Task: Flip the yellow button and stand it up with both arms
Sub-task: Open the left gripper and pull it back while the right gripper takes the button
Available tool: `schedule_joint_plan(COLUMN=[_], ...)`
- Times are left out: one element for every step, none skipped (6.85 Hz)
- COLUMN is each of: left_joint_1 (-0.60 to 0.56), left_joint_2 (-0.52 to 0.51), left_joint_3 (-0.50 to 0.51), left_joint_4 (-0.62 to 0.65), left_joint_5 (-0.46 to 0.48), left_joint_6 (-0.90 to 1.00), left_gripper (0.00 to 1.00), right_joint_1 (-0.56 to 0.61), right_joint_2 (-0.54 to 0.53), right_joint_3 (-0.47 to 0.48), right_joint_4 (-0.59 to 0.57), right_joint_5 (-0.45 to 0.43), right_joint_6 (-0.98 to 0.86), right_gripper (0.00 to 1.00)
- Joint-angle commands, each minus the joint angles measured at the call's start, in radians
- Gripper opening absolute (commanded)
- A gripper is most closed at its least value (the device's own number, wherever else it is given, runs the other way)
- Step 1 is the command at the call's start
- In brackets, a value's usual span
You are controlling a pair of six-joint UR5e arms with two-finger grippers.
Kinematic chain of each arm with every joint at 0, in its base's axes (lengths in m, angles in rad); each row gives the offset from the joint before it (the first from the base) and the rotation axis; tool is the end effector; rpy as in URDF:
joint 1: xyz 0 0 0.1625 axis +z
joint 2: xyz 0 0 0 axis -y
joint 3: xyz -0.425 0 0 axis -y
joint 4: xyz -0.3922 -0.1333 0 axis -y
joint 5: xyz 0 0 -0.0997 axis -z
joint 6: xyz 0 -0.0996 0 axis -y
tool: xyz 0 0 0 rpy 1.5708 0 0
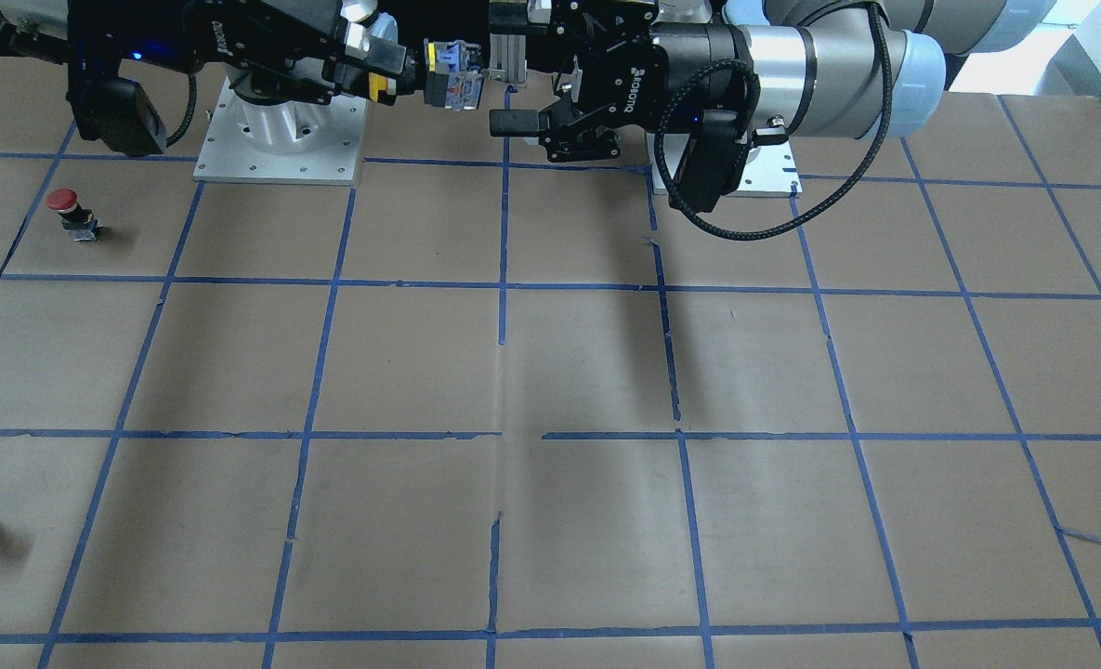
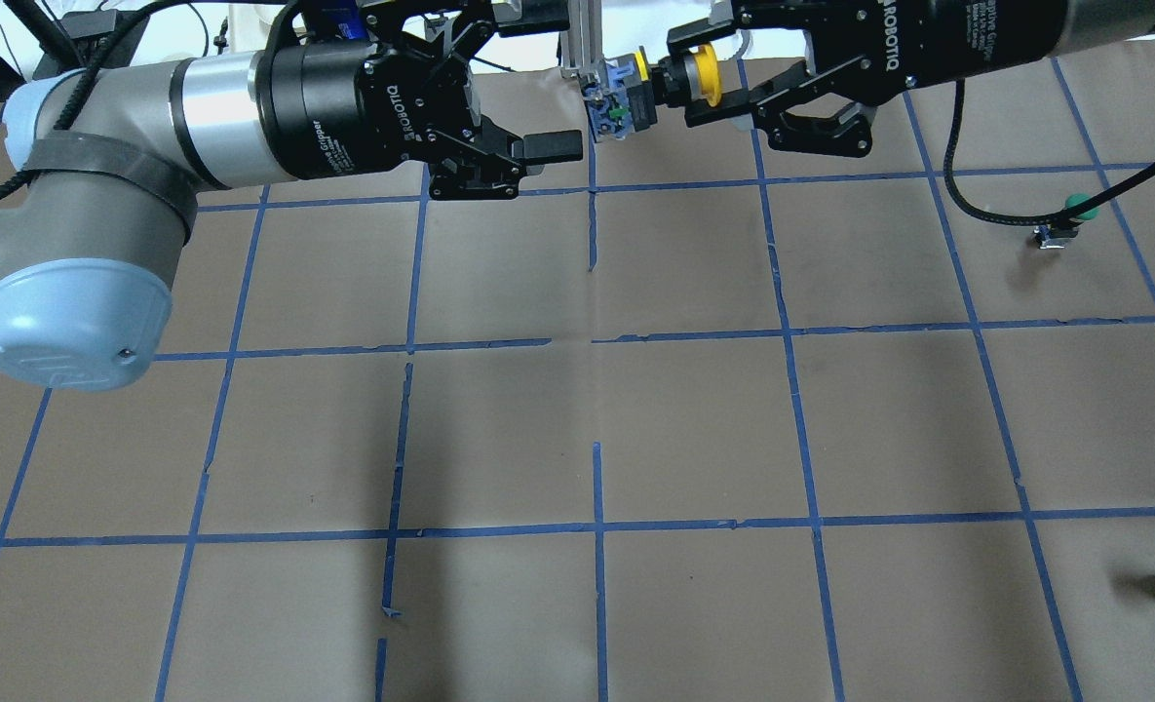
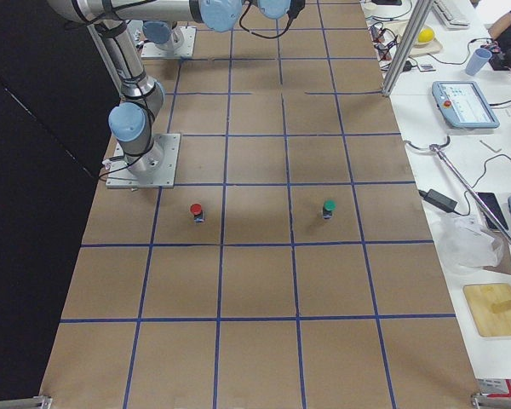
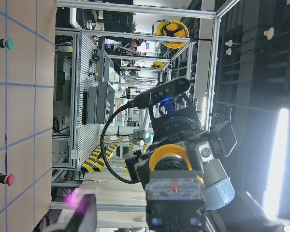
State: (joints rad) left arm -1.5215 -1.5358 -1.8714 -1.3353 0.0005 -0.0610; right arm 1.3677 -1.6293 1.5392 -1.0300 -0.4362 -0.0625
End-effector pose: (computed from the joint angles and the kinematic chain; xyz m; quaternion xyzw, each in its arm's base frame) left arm -0.2098 -0.4741 0.4812 0.0496 -0.7055 -0.0148 0.7068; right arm 0.1308 -0.4733 0.5408 0.1775 0.8116 0.1174 0.5441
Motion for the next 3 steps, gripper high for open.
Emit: schedule_joint_plan(left_joint_1=[0.081,0.099,0.103], left_joint_2=[-0.01,-0.047,-0.097], left_joint_3=[-0.006,-0.011,0.006], left_joint_4=[0.039,0.053,0.065], left_joint_5=[0.146,0.179,0.314], left_joint_6=[-0.003,-0.005,-0.002], left_gripper=[1.0,1.0,1.0], right_joint_1=[-0.018,-0.018,-0.018], right_joint_2=[0.002,0.018,0.034], right_joint_3=[0.001,0.002,0.004], right_joint_4=[-0.108,-0.183,-0.259], right_joint_5=[-0.37,-0.553,-0.726], right_joint_6=[0.023,0.023,0.023], right_gripper=[0.32,0.32,0.32])
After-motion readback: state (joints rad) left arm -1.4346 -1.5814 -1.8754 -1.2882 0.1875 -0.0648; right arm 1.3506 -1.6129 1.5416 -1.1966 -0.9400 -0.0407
